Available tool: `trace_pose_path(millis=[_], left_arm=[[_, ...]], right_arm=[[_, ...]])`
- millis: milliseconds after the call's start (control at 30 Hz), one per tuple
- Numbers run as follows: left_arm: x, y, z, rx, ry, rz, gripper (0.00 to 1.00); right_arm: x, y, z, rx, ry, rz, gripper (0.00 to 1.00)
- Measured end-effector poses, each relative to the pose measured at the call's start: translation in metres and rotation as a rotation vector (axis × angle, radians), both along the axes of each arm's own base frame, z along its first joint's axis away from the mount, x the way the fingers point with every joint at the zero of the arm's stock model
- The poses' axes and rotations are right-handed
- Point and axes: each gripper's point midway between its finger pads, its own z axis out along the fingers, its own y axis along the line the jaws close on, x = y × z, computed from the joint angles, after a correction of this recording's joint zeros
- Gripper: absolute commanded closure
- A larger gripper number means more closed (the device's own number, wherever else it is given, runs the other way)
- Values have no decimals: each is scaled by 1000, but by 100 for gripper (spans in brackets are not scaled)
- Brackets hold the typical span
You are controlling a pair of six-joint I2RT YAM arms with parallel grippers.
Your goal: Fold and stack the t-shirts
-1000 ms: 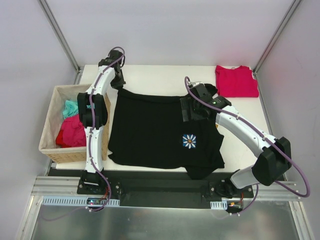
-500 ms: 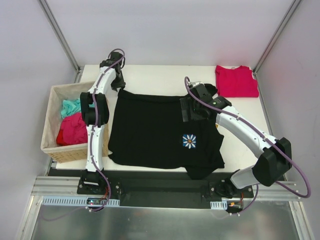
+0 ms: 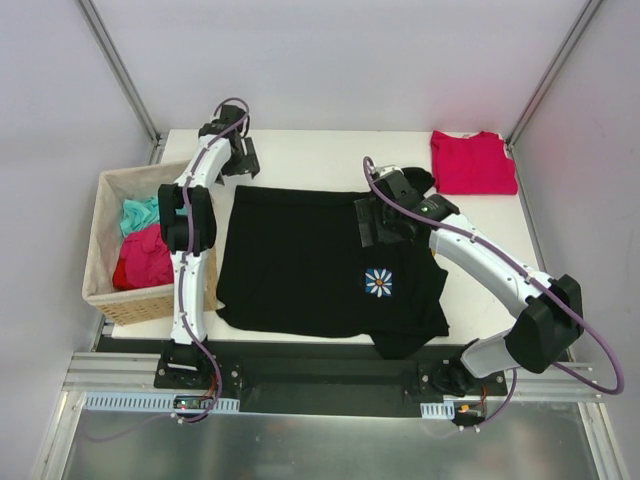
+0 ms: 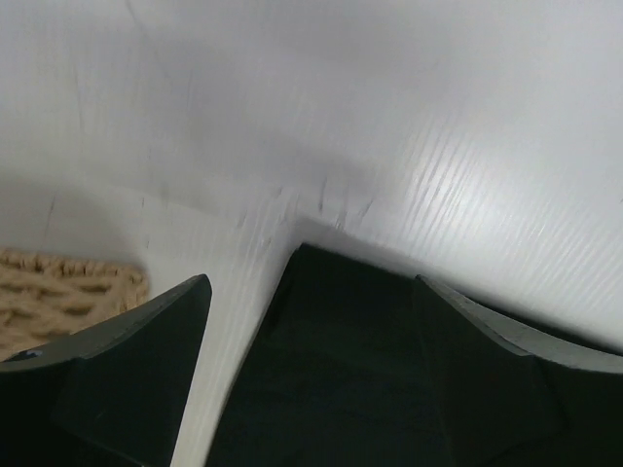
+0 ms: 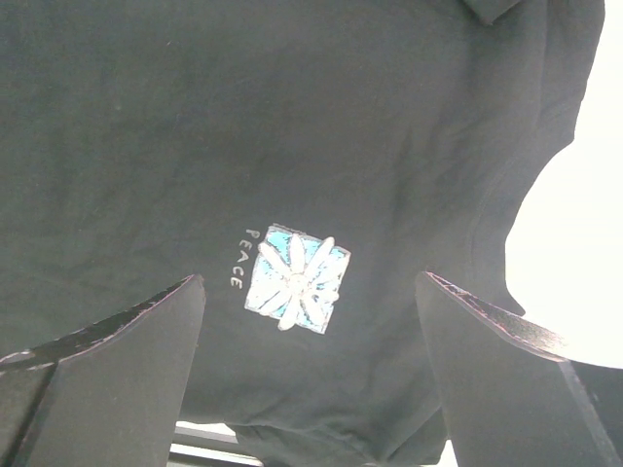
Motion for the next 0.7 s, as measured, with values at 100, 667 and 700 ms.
trace_pose_path(millis=[100,667,700], left_arm=[[-25,-1,0,-17,46,1,17],[-131,-67,6,-40,167,-114,20],[-134,-69,4,-40,173,-119,20]], right_arm=[[-1,3,-1,-1,1,9,7],[-9,56,-86,-133,140,136,7],[-12,63,-87,-133,138,154,7]])
